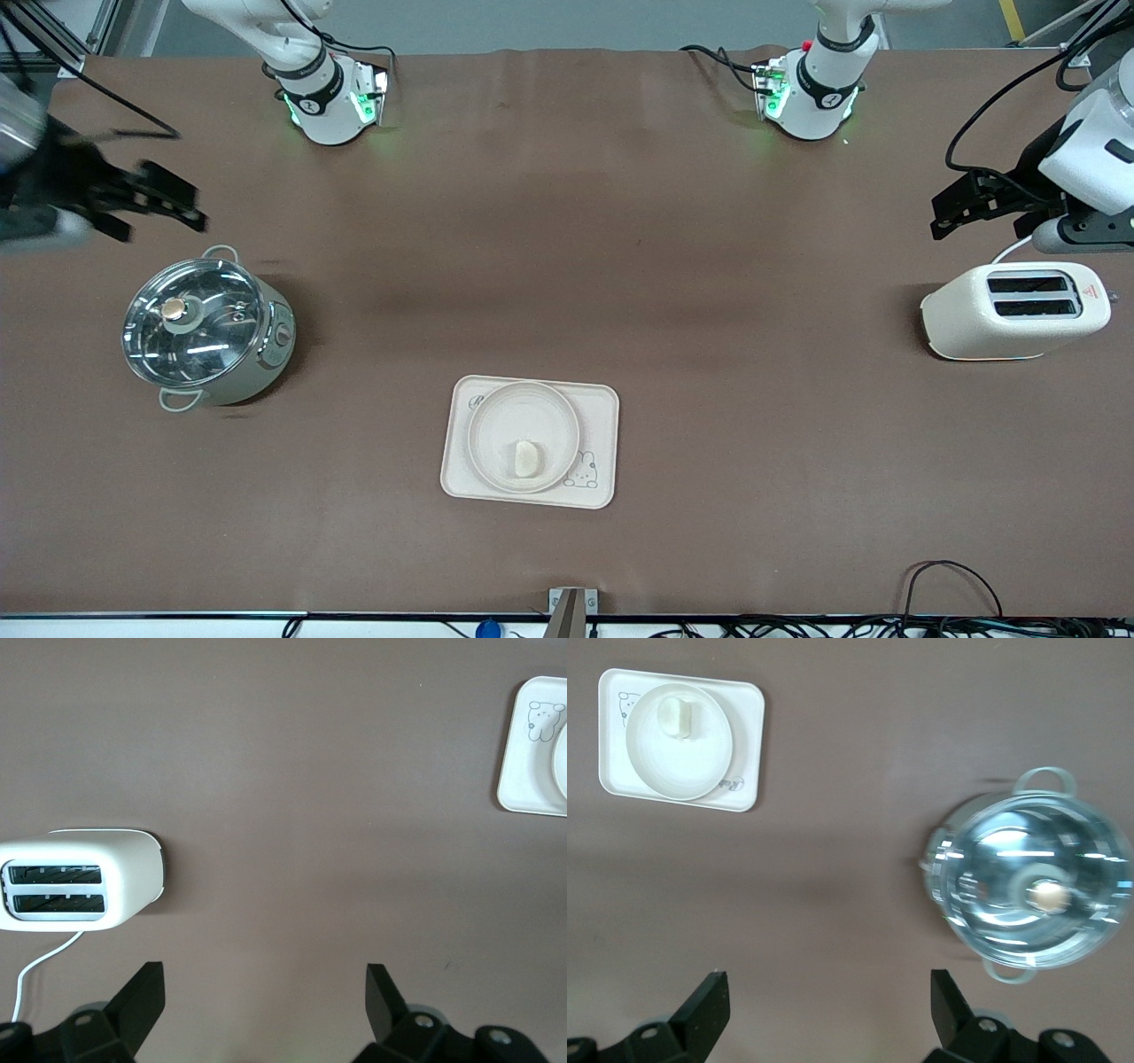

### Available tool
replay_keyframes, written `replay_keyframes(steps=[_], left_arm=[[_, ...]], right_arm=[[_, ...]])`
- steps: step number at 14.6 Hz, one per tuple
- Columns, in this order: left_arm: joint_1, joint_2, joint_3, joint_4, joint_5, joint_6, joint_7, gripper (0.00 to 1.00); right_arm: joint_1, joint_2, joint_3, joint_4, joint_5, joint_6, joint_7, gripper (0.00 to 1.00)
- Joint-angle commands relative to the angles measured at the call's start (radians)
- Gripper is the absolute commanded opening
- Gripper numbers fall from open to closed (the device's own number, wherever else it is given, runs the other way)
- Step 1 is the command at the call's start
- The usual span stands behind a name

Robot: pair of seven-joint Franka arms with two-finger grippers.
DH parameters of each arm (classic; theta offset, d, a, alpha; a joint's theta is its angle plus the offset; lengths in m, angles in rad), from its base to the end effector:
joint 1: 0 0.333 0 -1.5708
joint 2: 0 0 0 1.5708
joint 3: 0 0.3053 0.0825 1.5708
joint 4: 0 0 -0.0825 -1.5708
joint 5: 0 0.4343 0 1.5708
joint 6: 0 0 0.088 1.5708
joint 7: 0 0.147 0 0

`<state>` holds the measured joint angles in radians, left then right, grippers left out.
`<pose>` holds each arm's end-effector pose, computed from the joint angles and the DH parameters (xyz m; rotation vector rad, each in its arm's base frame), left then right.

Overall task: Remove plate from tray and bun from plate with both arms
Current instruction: 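Reach the right gripper toward the white plate on the tray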

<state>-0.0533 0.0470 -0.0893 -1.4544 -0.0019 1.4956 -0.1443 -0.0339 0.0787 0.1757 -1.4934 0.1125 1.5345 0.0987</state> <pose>0.6053 -0.0860 0.5991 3.1364 0.0026 -0.0101 0.6147 0.1012 0.5645 -3.0189 -0.0677 0.0774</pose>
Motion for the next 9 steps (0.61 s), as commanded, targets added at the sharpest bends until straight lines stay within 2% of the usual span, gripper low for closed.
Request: replay_keyframes(steps=[1, 5, 9], left_arm=[[-0.002, 0.03, -0.001, 0.029, 0.014, 0.009, -0.001, 1.0], [0.003, 0.028, -0.003, 0.029, 0.014, 0.009, 0.012, 1.0], [0.0, 0.027, -0.003, 0.029, 0.014, 0.009, 0.011, 1.0]], right_arm=[[-0.003, 0.142, 0.051, 0.002, 0.051, 0.108, 0.085, 1.0], [0.022, 0.335, 0.065, 0.002, 0.11, 0.329, 0.13, 1.0], [0.038, 0.536, 0.116, 0.013, 0.157, 0.547, 0.212, 1.0]])
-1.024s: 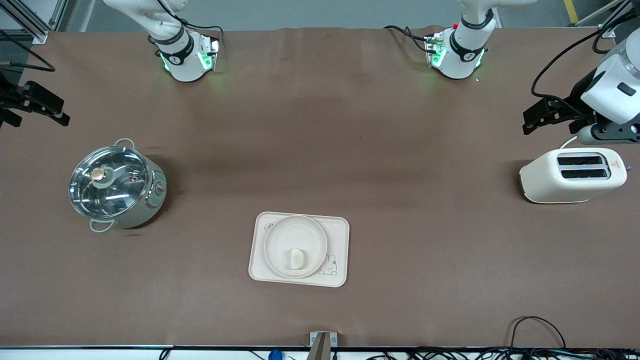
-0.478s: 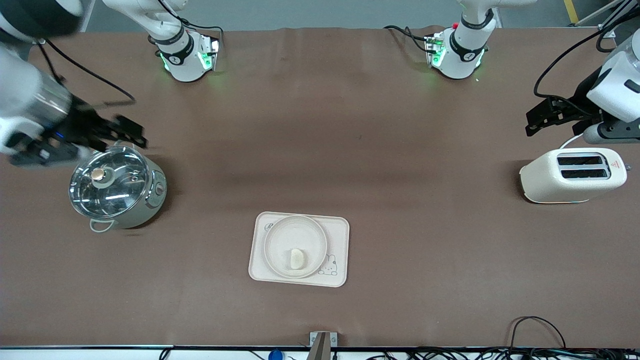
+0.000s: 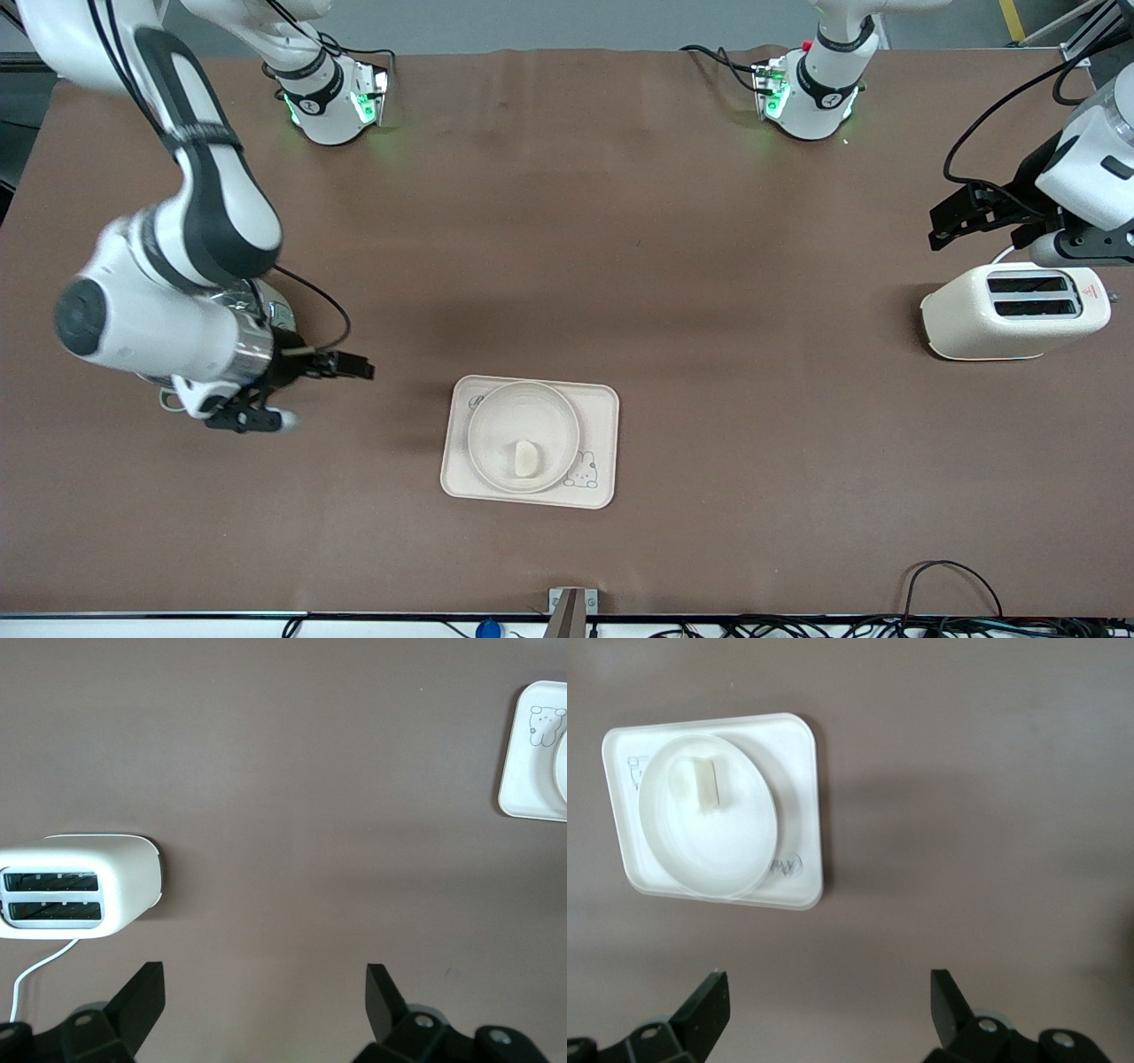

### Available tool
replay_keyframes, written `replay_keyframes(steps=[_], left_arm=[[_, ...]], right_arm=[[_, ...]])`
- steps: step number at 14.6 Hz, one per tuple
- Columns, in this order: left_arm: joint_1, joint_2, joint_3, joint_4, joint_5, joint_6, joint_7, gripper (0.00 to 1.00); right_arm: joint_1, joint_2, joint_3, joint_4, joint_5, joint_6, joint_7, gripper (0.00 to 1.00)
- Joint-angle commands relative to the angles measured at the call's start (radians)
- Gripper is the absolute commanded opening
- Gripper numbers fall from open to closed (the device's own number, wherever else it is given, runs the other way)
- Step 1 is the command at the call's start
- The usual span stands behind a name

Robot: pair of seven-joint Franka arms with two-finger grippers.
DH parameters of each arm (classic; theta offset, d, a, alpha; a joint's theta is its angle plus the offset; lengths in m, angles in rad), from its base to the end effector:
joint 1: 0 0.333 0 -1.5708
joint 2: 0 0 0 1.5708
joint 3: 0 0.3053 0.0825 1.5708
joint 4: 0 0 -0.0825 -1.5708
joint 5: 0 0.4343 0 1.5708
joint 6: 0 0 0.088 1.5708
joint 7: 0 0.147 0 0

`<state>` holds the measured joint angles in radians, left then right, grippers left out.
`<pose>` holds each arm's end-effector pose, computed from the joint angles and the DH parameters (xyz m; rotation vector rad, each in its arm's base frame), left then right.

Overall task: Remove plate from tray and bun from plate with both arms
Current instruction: 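Reach the right gripper toward the white plate on the tray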

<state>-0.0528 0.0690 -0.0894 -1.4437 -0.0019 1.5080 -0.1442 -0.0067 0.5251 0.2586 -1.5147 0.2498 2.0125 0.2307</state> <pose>0.6133 -0.0864 0.5922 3.1342 0.0033 -0.0087 0.7115 0.1865 0.3004 -2.7930 0.1693 0.1383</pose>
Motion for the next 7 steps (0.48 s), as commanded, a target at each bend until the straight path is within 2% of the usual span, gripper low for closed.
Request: replay_keyframes(steps=[1, 5, 7], left_arm=[[-0.001, 0.005, -0.003, 0.019, 0.014, -0.003, 0.012, 1.0], [-0.002, 0.006, -0.003, 0.019, 0.014, -0.003, 0.009, 1.0], [-0.002, 0.005, -0.004, 0.019, 0.013, -0.003, -0.001, 1.0]], right_arm=[[0.036, 0.139, 0.043, 0.045, 0.014, 0.107, 0.129, 1.0], [0.109, 0.289, 0.042, 0.12, -0.001, 0.297, 0.167, 1.0], [0.135, 0.367, 0.041, 0.193, -0.003, 0.327, 0.167, 1.0]])
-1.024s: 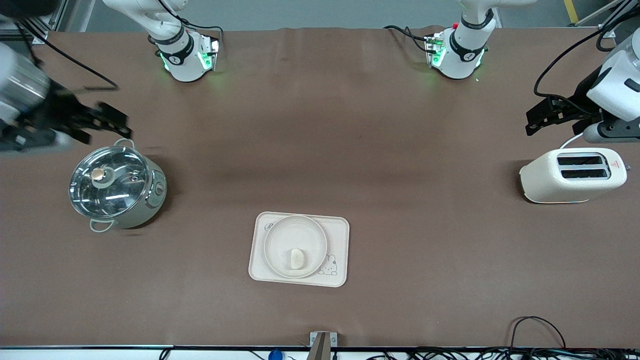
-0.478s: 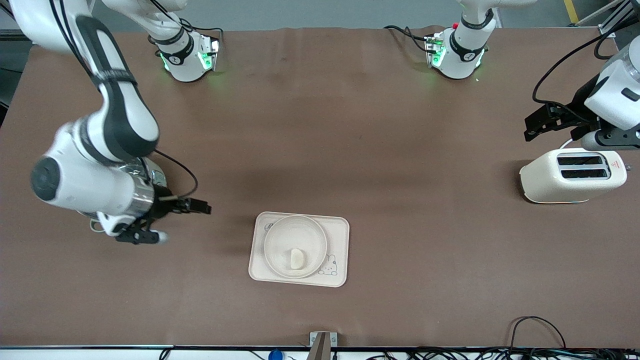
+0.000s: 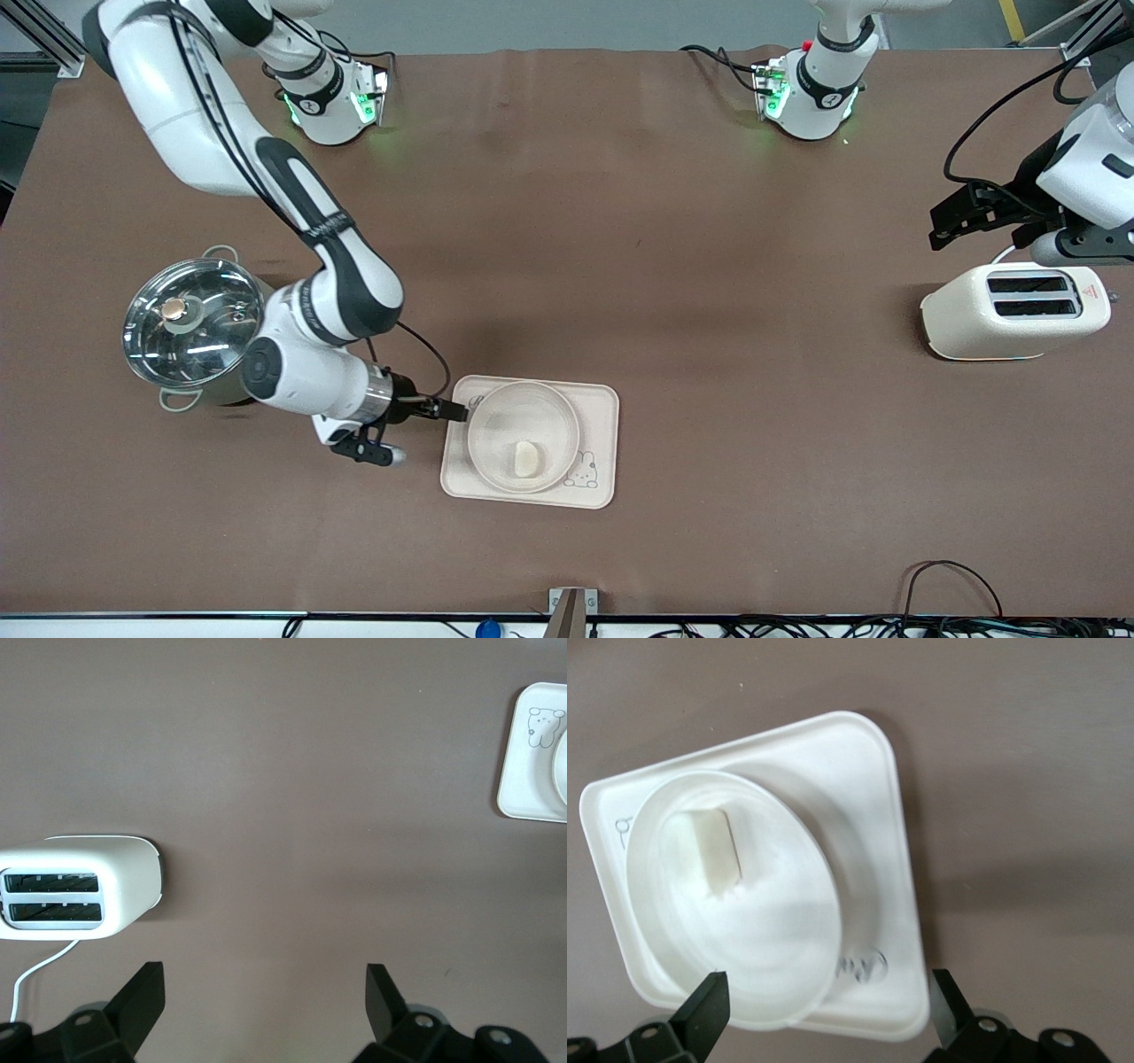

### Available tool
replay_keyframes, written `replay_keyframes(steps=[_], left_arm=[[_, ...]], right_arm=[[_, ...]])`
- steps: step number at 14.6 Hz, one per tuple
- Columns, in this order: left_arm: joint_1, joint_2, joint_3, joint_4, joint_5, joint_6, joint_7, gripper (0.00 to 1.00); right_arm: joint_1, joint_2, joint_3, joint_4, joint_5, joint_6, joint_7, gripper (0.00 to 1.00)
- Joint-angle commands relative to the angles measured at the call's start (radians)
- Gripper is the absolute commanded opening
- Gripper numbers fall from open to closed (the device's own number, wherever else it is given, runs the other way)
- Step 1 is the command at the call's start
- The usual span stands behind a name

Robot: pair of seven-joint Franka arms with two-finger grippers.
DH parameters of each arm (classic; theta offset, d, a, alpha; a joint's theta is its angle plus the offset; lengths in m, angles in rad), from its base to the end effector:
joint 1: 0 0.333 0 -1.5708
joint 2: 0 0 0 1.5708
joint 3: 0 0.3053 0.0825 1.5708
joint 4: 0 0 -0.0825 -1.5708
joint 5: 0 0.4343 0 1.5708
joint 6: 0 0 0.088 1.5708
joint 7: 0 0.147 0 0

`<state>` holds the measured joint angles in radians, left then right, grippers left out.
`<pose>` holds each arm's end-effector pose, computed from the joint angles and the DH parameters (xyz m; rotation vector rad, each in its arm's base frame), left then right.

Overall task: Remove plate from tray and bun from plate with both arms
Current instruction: 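Lower the right gripper and grasp the plate rim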

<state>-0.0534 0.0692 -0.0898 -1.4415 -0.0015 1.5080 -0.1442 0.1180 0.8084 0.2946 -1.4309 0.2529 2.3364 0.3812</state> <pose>0.6134 -0.0869 0.5932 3.1343 0.0017 -0.0055 0.7208 0.2924 0.1664 -2.7091 0.3211 0.0617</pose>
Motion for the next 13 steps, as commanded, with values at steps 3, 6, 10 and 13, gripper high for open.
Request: replay_keyframes(steps=[3, 6, 10, 13], left_arm=[[0.001, 0.004, -0.016, 0.016, 0.015, -0.003, 0.002, 1.0], [0.001, 0.004, -0.016, 0.015, 0.017, -0.003, 0.002, 1.0], [0.004, 0.004, -0.016, 0.015, 0.017, -0.003, 0.003, 1.0], [0.004, 0.004, -0.016, 0.015, 0.017, -0.003, -0.001, 1.0]], right_arm=[[0.028, 0.152, -0.006, 0.19, -0.017, 0.003, 0.015, 0.98], [0.037, 0.184, -0.006, 0.199, -0.044, 0.049, 0.012, 0.81], [0.049, 0.195, -0.006, 0.199, -0.073, 0.06, 0.01, 0.68], [0.058, 0.195, -0.006, 0.198, -0.083, 0.06, 0.01, 0.58]])
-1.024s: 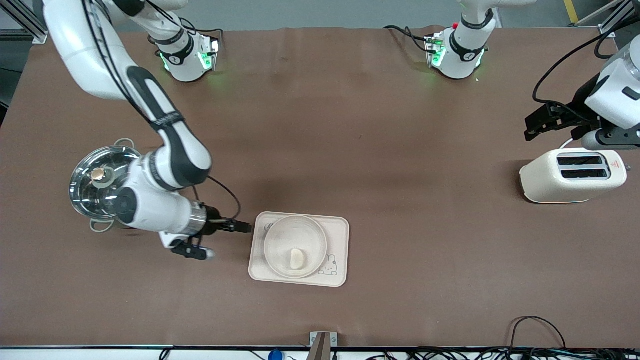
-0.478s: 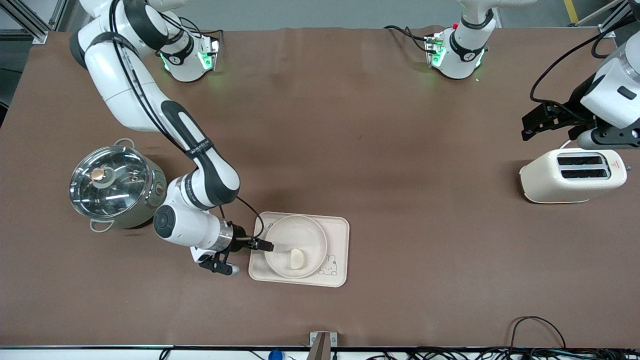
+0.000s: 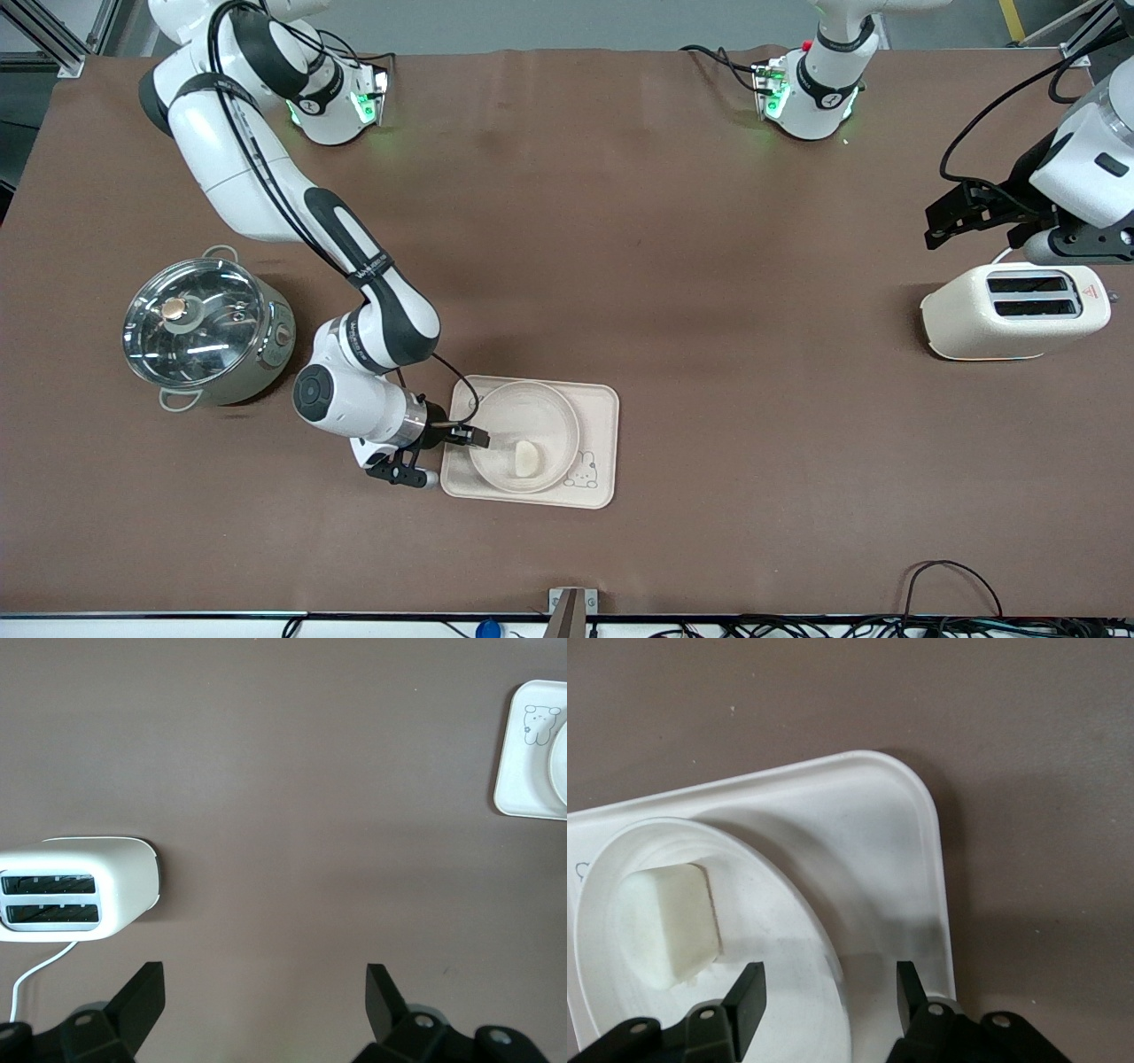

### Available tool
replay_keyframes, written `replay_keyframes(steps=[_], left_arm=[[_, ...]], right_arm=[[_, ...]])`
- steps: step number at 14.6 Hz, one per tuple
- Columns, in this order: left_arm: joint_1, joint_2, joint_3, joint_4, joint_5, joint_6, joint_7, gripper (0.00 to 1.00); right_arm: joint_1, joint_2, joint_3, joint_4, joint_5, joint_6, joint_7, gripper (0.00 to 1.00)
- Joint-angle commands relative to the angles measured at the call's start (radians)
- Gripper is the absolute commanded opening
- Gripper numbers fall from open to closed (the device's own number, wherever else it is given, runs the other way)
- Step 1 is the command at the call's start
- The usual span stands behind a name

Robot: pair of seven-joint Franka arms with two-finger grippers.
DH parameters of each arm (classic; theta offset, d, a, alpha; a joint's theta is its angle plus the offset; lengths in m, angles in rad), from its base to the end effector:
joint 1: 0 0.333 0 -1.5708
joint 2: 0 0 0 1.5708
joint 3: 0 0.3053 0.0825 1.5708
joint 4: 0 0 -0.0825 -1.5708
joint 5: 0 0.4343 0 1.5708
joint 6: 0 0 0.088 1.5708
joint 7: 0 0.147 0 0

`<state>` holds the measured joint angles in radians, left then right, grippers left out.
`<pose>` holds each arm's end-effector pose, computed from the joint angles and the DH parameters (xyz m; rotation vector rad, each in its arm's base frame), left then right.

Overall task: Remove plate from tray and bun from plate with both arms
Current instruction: 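Lower the right gripper and grasp the plate rim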

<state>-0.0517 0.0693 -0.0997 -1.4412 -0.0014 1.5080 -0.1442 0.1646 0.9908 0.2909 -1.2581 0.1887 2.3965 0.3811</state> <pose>0.6127 -0.0917 0.5934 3.1337 -0.0111 -0.0053 0.7421 0.3159 0.1152 -2.7184 0.2778 -0.0134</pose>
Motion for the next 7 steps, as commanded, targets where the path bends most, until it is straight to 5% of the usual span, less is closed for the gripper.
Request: replay_keyframes(steps=[1, 3, 5, 7], left_arm=[[0.004, 0.006, -0.005, 0.015, 0.017, -0.003, -0.003, 1.0], [0.009, 0.004, -0.005, 0.015, 0.017, -0.003, 0.003, 1.0], [0.01, 0.003, -0.005, 0.016, 0.018, -0.003, 0.009, 1.0], [0.013, 0.0, -0.003, 0.016, 0.018, -0.003, 0.011, 1.0]], right_arm=[[0.015, 0.012, -0.002, 0.02, -0.02, 0.004, 0.009, 0.53], [0.016, 0.028, -0.002, 0.016, -0.044, 0.062, -0.022, 0.37], [0.033, 0.045, -0.002, 0.016, -0.058, 0.099, -0.025, 0.05], [0.038, 0.045, -0.001, 0.016, -0.058, 0.112, -0.027, 0.0]])
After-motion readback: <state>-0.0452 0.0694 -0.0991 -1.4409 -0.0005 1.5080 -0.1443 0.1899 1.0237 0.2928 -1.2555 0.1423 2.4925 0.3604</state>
